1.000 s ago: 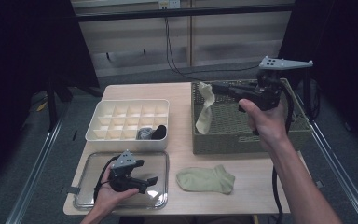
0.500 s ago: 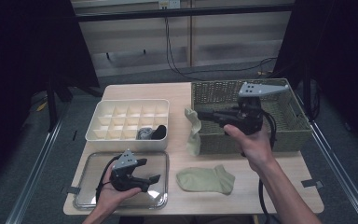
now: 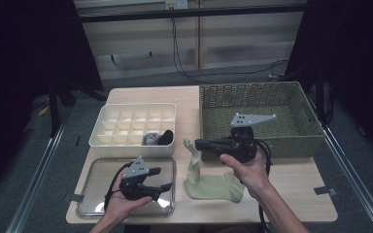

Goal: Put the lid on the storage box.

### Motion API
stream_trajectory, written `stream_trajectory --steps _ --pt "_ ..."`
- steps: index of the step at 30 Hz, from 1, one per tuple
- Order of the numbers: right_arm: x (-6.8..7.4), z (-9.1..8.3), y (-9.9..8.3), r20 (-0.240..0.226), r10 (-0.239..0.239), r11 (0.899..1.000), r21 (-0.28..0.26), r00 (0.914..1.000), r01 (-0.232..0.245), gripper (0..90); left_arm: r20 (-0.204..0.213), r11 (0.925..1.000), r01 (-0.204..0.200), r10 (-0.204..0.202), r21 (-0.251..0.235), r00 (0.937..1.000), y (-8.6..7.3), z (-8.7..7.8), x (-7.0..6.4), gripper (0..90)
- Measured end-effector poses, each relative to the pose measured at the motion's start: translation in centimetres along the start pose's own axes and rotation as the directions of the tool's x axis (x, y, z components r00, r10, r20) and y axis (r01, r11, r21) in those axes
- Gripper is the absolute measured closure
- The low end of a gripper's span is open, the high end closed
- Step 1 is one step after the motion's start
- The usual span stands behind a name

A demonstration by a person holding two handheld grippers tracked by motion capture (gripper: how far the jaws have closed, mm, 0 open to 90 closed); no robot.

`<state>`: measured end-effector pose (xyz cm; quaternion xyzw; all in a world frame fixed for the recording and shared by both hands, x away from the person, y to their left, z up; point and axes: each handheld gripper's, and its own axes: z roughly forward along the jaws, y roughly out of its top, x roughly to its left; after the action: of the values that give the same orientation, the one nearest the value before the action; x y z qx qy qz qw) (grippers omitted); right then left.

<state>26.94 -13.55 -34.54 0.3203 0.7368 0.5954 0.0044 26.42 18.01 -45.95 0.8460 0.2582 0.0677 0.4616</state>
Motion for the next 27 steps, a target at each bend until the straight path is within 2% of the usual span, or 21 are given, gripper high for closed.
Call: stream_trajectory --steps 6,9,13,18,23,25,27 --pt "0.1 0.5 -1.6 -0.009 0.022 1.000 0.001 0.9997 -0.022 90.0 0.002 0.9999 -0.003 0.003 0.011 1.0000 0.2 0.1 -0.1 34.1" --pt "-0.1 0.5 -2.8 0.000 0.040 0.999 -0.002 0.9992 -0.040 90.0 0.020 0.9998 0.002 -0.002 0.020 0.9998 0.3 0.4 -0.2 37.4" --pt "-0.7 0.1 -4.7 0.025 0.063 0.998 0.003 0.9977 -0.063 90.0 0.060 0.9995 0.017 -0.018 0.027 0.9980 0.8 1.2 -0.3 49.1" --pt "-1.6 -1.0 -6.7 0.063 0.100 0.995 -0.003 0.9930 -0.100 90.0 0.080 0.9990 0.011 -0.015 0.044 0.9967 1.8 2.9 -0.7 57.2" --pt "-2.3 -1.9 -8.4 0.089 0.132 0.991 -0.007 0.9873 -0.132 90.0 0.104 0.9975 0.012 -0.019 0.070 0.9944 2.6 5.0 -0.9 58.0" --pt "-2.7 -2.4 -9.1 0.101 0.148 0.989 -0.013 0.9837 -0.148 90.0 0.107 0.9973 0.023 -0.030 0.069 0.9938 2.8 5.5 -1.0 57.7" --pt "-3.3 -2.9 -9.8 0.122 0.167 0.986 -0.013 0.9784 -0.166 90.0 0.116 0.9969 0.014 -0.023 0.077 0.9930 2.9 6.0 -1.0 57.7"
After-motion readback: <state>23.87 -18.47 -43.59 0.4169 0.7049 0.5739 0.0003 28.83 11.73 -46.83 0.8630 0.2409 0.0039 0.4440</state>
